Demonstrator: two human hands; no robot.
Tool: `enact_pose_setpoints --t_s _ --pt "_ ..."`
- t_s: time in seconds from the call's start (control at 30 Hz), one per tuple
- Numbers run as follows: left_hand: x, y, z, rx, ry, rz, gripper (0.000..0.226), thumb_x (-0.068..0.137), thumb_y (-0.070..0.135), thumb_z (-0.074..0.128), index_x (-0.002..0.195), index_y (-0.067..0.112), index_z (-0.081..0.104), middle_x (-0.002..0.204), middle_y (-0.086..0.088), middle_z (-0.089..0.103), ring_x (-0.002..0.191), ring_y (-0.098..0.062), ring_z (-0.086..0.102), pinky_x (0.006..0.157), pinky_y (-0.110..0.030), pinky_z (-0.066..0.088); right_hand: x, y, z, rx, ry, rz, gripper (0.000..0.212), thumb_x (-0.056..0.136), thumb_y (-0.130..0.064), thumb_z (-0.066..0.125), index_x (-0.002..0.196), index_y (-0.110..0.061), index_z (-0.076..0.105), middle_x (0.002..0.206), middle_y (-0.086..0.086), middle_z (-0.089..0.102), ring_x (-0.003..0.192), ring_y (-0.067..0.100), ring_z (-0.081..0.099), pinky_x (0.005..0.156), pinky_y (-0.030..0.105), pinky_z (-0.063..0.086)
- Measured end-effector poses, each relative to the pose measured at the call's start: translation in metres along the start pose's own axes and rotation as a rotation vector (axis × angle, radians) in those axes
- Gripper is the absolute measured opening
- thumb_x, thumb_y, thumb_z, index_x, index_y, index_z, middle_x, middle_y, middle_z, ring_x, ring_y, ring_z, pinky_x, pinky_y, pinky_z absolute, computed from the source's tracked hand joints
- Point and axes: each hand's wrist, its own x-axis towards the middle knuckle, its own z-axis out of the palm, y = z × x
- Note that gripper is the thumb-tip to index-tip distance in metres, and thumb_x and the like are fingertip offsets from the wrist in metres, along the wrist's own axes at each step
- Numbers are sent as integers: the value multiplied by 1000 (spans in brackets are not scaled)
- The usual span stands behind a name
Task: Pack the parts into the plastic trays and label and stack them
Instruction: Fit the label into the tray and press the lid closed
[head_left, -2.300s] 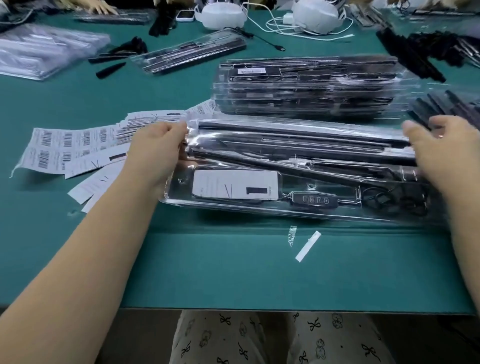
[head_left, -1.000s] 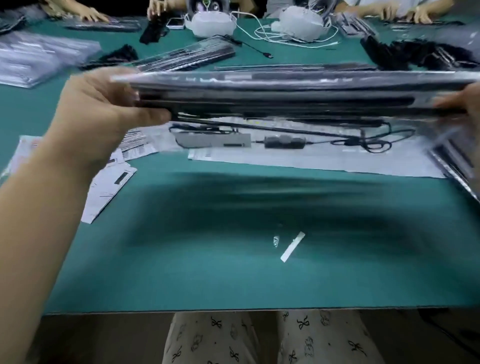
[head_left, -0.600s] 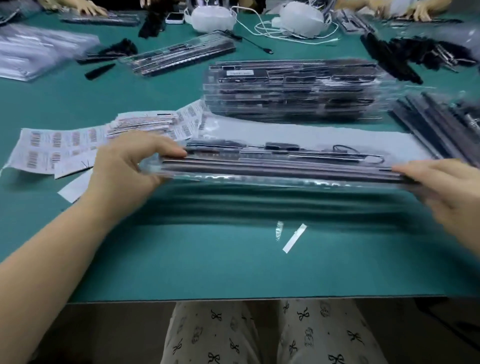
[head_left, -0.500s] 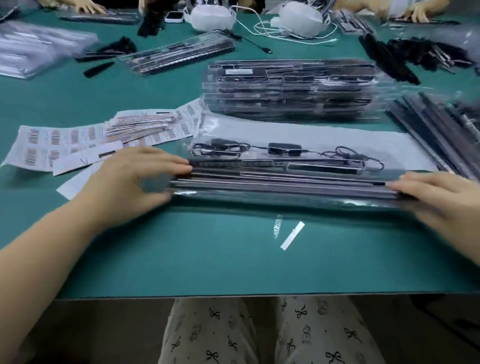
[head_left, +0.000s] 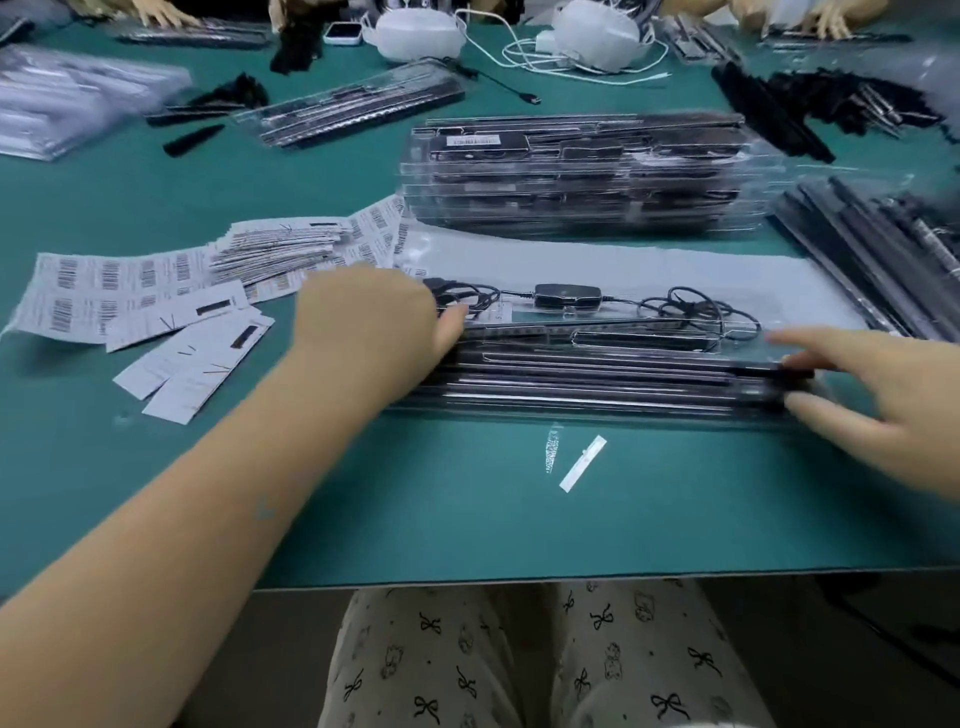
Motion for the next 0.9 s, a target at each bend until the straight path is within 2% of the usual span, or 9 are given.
enact_pose_setpoints --t_s 0.07,0.13,0.23,0.33,0.4,0.43,0.53,0.8,0.9 --pt "9 10 14 -86 36 5 51 93 52 30 80 14 60 79 -5 57 82 -27 50 63 -31 36 11 -7 -3 -81 -5 7 57 82 -69 29 133 -46 42 86 -30 59 76 20 64 62 28 46" --pt "12 6 23 -261 4 139 54 90 58 30 116 19 57 122 -6 56 118 -27 44 97 -41 31 26 -7 -1 -230 16 13 73 78 -72 15 138 -39 40 83 -19 65 77 21 63 53 23 36" --pt "16 -5 25 -433 -323 256 93 68 84 9 149 38 11 160 10 6 146 -15 1 118 -45 1 60 -17 11 -506 11 97 78 79 -72 6 136 -30 40 93 2 70 86 26 63 50 27 31" --pt "19 -5 27 -388 -426 274 104 57 91 5 148 42 -8 157 16 -14 145 -11 -15 117 -48 -8 85 -43 24 -393 44 127 86 78 -73 8 139 -22 40 123 13 59 114 32 51 83 40 43" --pt "20 -4 27 -381 -419 277 107 57 95 6 148 40 -11 157 15 -16 144 -11 -17 117 -50 -9 92 -55 35 -244 -54 52 96 71 -78 1 151 -27 16 155 10 23 143 28 17 115 45 17" --pt "20 -4 28 -374 -421 275 110 56 97 6 148 40 -11 157 15 -17 144 -11 -18 116 -50 -9 92 -58 40 -186 -137 30 99 67 -80 -1 152 -30 5 160 4 3 147 22 -2 118 44 3" --pt "20 -3 28 -366 -428 264 111 55 97 7 148 38 -11 157 14 -17 144 -11 -18 116 -50 -11 98 -55 49 -115 -274 23 105 61 -84 -3 151 -30 -5 158 -2 -17 145 14 -17 118 40 -6" --pt "21 0 30 -358 -426 237 97 65 88 6 148 40 -8 156 14 -16 144 -13 -18 115 -49 -14 100 -52 49 -102 -299 -48 94 58 -88 -5 144 -51 -8 158 -11 -9 146 13 -10 118 43 -1" --pt "23 -6 24 -839 -413 66 77 74 78 26 145 47 24 156 14 22 145 -11 17 118 -40 9 101 -50 46 -56 -309 -30 94 57 -90 -4 144 -53 -2 158 -17 2 146 10 -7 118 42 -1"
